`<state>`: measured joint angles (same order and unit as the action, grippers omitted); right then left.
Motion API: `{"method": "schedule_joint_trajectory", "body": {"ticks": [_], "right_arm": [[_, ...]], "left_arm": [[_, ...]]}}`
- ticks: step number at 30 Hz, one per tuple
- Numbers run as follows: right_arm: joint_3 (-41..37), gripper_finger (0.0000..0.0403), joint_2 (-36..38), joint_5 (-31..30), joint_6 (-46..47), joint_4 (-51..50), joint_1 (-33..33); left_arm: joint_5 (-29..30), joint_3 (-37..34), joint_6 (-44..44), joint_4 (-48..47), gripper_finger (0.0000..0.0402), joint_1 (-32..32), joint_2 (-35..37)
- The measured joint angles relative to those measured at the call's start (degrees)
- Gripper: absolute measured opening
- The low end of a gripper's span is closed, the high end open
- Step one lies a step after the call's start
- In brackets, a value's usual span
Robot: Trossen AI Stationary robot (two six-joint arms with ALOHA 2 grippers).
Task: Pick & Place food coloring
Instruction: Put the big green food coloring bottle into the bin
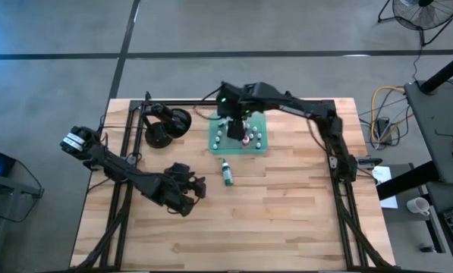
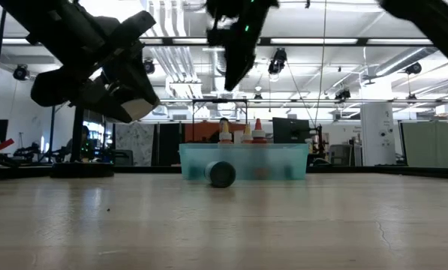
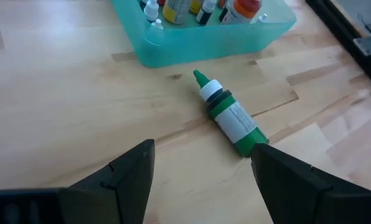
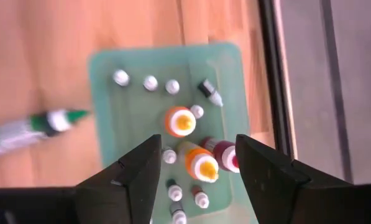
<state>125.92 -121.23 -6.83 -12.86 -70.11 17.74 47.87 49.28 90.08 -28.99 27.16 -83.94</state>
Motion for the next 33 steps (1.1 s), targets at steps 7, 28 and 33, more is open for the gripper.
{"method": "schedule_joint_trajectory", "body": {"ticks": [7,28,33], "right_arm": [[-7.57,0.0198,11.25,3.02,3.84,1.27,3.25],[-47.6,0.0198,41.01,0.67,9.55,15.69,10.02],[-50.74,0.0198,44.09,0.67,9.46,15.92,10.09]], "left_arm": [[-17.85,0.04,1.06,3.66,0.0238,-10.01,-0.09],[-25.29,11.43,2.84,14.27,0.0238,-20.03,-15.33],[-26.33,18.21,3.09,7.84,0.0238,-21.13,-21.47]]}}
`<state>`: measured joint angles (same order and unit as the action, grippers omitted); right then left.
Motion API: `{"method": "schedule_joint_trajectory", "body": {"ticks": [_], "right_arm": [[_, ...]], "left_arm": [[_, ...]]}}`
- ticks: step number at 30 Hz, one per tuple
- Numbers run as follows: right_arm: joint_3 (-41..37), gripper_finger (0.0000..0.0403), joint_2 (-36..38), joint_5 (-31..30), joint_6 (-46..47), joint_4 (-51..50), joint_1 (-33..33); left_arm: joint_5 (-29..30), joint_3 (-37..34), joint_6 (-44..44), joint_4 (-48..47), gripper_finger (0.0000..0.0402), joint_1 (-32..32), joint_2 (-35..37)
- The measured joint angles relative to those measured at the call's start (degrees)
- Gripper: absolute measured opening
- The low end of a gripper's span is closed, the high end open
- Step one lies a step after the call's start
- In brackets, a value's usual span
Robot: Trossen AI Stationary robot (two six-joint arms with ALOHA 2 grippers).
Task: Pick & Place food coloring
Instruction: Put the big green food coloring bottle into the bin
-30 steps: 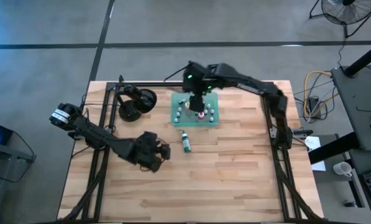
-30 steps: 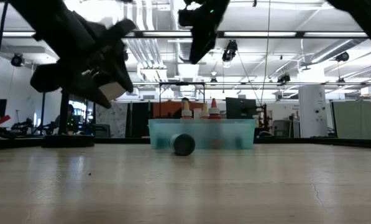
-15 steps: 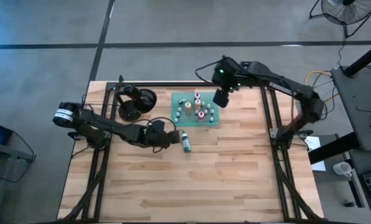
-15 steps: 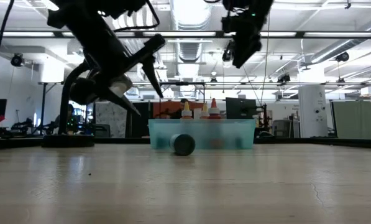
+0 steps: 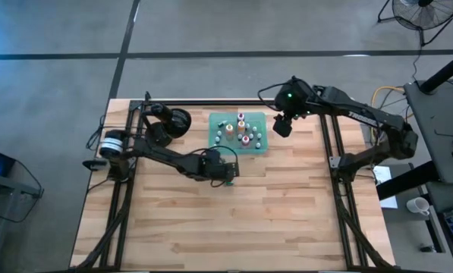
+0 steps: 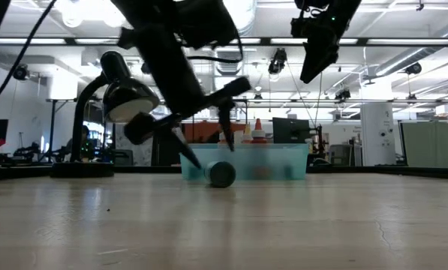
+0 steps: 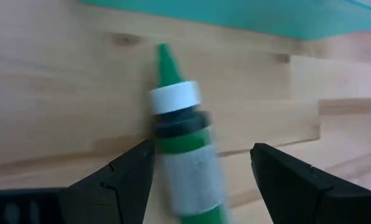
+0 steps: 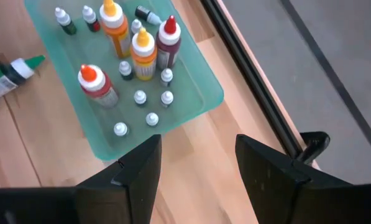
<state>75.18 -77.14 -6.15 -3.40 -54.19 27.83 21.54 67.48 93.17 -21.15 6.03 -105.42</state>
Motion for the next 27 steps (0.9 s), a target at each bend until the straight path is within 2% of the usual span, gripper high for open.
{"method": "schedule_joint_trajectory", "body": {"ticks": [9,18,23,27], "right_arm": [[-2.43,0.0198,3.75,0.04,-0.22,-0.03,-0.07],[-2.79,0.0198,4.13,0.14,-0.28,-0.34,-0.07],[-3.32,0.0196,4.13,1.27,-3.23,-0.95,-0.07],[-3.76,0.0188,4.02,7.64,-9.39,-0.9,-0.08]], "left_arm": [[-3.15,7.27,-5.49,-3.66,0.0238,-1.32,-6.84],[-6.58,9.03,-10.42,-8.66,0.0227,-1.36,-8.4],[-8.91,8.9,-19.43,-13.99,0.0195,-0.33,-7.57],[-10.75,8.59,-31.6,-17.63,0.0166,1.07,-7.04]]}}
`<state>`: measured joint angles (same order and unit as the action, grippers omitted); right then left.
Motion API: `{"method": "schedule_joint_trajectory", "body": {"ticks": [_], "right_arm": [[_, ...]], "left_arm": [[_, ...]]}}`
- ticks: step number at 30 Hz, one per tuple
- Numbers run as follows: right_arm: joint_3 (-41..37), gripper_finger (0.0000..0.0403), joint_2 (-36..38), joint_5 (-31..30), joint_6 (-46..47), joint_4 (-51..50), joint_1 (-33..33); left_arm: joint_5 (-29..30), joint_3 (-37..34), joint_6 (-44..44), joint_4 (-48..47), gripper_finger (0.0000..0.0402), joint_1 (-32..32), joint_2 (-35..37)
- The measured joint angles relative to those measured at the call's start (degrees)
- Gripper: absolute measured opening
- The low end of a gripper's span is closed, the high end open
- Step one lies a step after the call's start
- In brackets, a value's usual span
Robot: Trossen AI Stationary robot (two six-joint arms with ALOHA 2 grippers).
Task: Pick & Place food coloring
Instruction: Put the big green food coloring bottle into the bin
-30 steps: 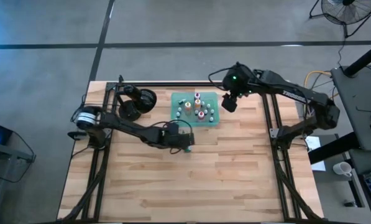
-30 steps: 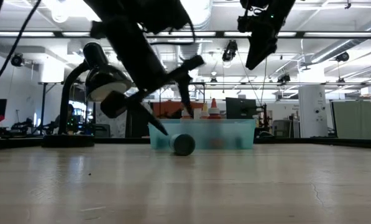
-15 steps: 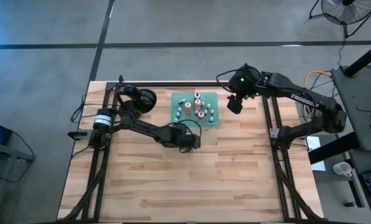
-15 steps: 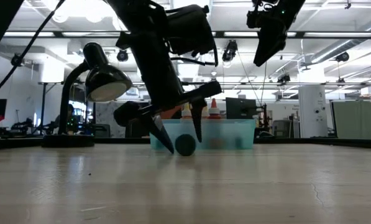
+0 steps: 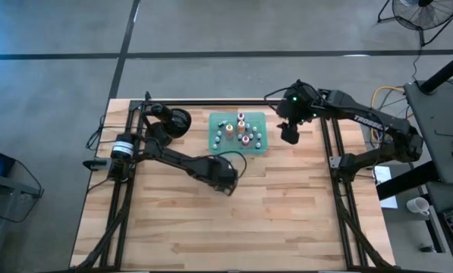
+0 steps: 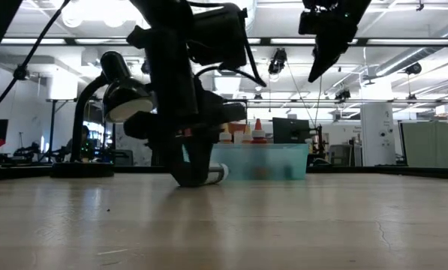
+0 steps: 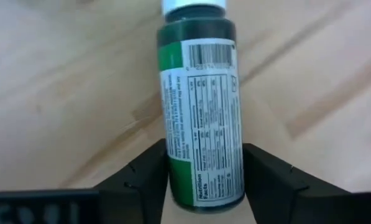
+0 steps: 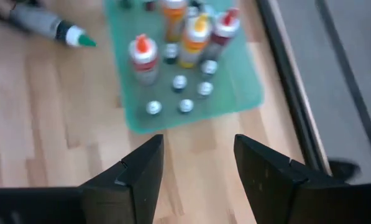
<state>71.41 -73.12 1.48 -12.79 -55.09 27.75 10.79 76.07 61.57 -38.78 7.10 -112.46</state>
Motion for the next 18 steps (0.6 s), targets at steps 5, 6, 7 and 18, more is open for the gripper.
{"method": "schedule_joint_trajectory", "body": {"ticks": [5,6,7,18], "right_arm": [[-1.86,0.0178,0.0,1.63,-11.86,-0.07,-0.42],[-2.25,0.0177,0.0,1.61,-12.88,0.0,-0.51],[-2.66,0.0175,0.0,1.62,-13.12,-0.02,-0.51],[-8.19,0.0154,-0.02,25.57,-12.4,4.19,-0.53]], "left_arm": [[-1.11,0.02,-15.11,-1.54,0.0141,2.19,0.17],[-1.18,0.0,-16.61,-1.63,0.014,2.42,0.19],[-1.19,-0.1,-17.15,-1.63,0.014,2.53,0.21],[9.69,0.85,-24.23,-1.39,0.0138,3.23,3.31]]}}
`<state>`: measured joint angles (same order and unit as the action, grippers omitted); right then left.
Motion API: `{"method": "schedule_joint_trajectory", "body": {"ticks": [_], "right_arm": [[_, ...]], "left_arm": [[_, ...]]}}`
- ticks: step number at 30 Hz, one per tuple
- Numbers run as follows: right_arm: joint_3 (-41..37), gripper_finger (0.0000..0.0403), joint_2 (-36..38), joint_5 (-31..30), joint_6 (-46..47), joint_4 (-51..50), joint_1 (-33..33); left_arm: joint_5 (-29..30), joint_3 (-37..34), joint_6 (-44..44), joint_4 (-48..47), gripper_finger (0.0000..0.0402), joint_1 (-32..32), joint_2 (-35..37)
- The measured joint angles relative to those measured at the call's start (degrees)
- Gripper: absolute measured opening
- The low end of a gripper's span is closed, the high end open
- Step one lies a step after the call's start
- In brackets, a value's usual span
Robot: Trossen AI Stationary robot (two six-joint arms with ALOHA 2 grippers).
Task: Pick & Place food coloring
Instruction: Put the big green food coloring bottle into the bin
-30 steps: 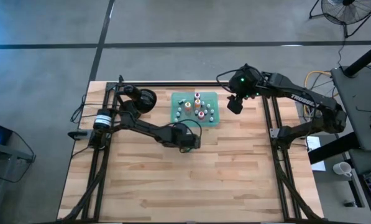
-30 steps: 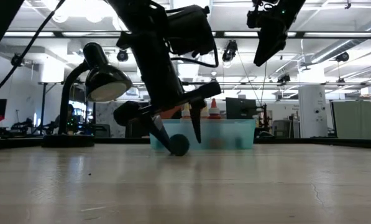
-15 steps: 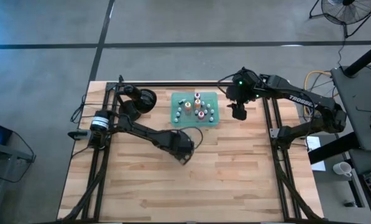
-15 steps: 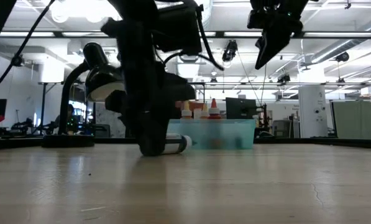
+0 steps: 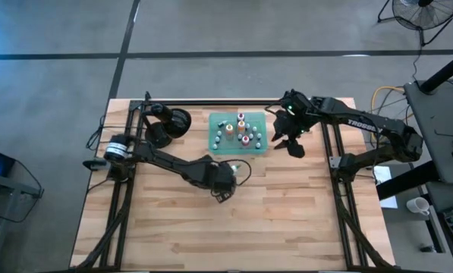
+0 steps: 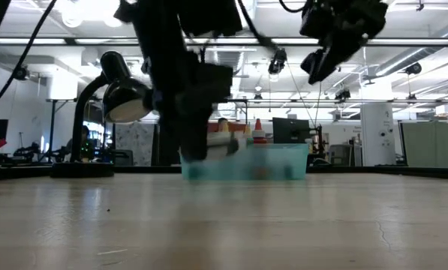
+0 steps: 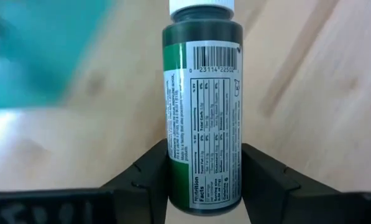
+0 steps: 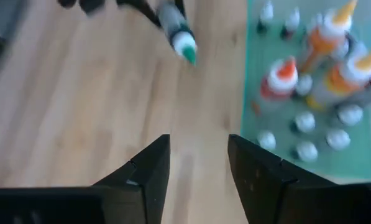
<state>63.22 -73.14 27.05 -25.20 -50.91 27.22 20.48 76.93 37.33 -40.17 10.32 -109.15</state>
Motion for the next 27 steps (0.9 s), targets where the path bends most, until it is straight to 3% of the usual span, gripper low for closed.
{"method": "schedule_joint_trajectory", "body": {"ticks": [2,7,17,21,27], "right_arm": [[-0.17,0.0149,0.01,3.02,2.65,3.36,0.0],[3.0,0.0137,0.19,3.47,3.8,6.49,-0.16],[9.18,0.0127,0.26,9.23,4.68,11.31,-3.07],[9.64,0.0145,0.28,12.3,7.44,13.82,-3.39],[9.61,0.0202,0.27,12.19,4.57,13.78,-3.4]], "left_arm": [[2.18,0.0,-0.23,0.95,0.0138,-0.31,1.98],[5.16,-0.37,-0.22,2.73,0.0138,-0.98,8.49],[6.05,-0.33,-5.48,19.34,0.0138,-1.28,17.66],[6.62,-0.33,-5.43,19.04,0.0138,-1.22,17.89],[6.6,-0.35,-5.5,19.78,0.0138,-0.85,17.91]]}}
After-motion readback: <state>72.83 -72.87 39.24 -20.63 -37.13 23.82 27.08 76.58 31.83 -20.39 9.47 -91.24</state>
